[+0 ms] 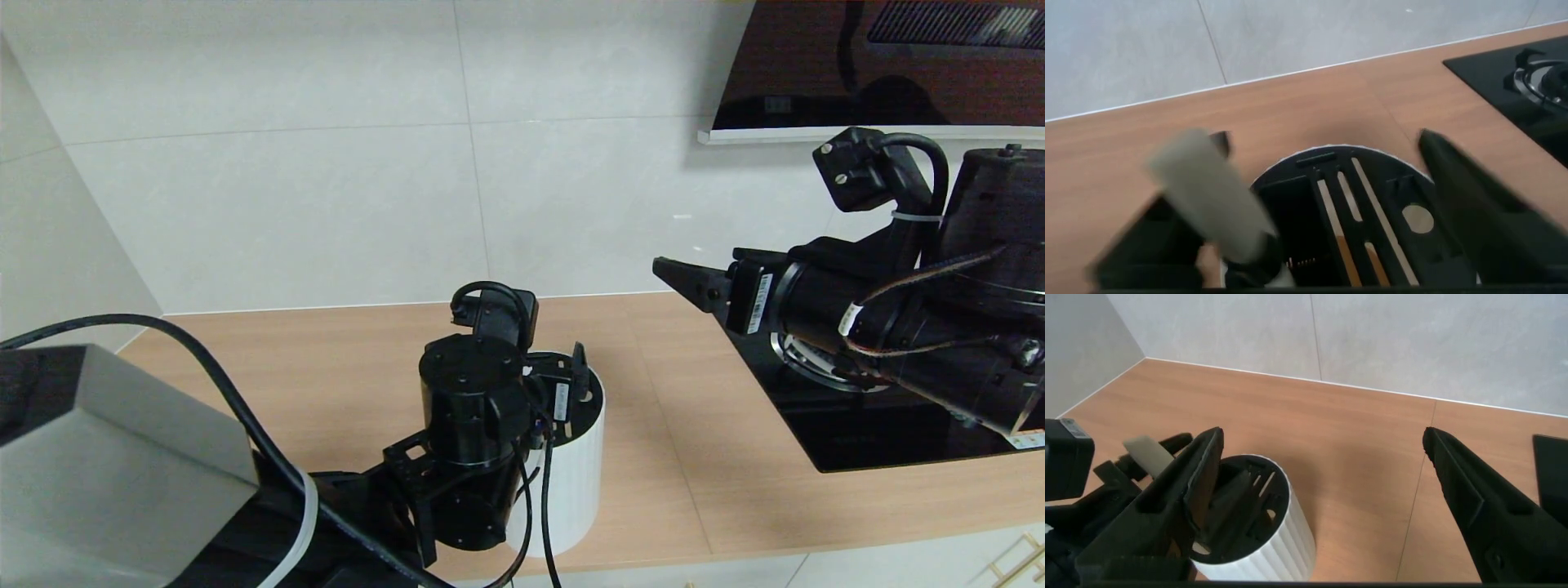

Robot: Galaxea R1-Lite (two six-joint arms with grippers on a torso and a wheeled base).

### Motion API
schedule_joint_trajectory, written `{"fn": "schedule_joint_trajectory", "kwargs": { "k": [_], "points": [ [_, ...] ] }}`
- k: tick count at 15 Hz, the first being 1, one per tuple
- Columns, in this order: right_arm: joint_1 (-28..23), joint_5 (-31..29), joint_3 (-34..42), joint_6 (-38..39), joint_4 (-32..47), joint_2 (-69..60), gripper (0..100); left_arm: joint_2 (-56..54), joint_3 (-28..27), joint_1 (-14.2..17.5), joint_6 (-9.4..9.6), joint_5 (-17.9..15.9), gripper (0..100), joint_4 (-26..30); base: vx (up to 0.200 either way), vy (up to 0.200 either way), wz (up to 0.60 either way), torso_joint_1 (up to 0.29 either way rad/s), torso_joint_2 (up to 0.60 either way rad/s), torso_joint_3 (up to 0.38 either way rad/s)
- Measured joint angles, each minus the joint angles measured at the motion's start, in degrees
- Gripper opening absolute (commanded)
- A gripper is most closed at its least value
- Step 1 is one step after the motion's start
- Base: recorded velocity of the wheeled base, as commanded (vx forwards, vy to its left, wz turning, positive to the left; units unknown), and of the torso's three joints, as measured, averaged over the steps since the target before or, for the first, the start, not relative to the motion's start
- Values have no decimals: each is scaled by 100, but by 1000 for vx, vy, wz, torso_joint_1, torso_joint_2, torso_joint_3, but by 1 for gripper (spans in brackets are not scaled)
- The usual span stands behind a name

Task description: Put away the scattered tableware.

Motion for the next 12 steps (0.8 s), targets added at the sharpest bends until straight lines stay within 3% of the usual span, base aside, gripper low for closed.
{"fn": "schedule_joint_trajectory", "kwargs": {
  "k": [7, 12],
  "points": [
    [-17, 0, -4, 6, 7, -121, 100, -457, 0, 79, 7, -18, 100, 18, 0, 0, 0, 0, 0, 0],
    [-386, -32, 234, -40, 18, -829, 100, -1731, 0, 400, 11, -306, 100, 35, 0, 0, 0, 0, 0, 0]
  ]
}}
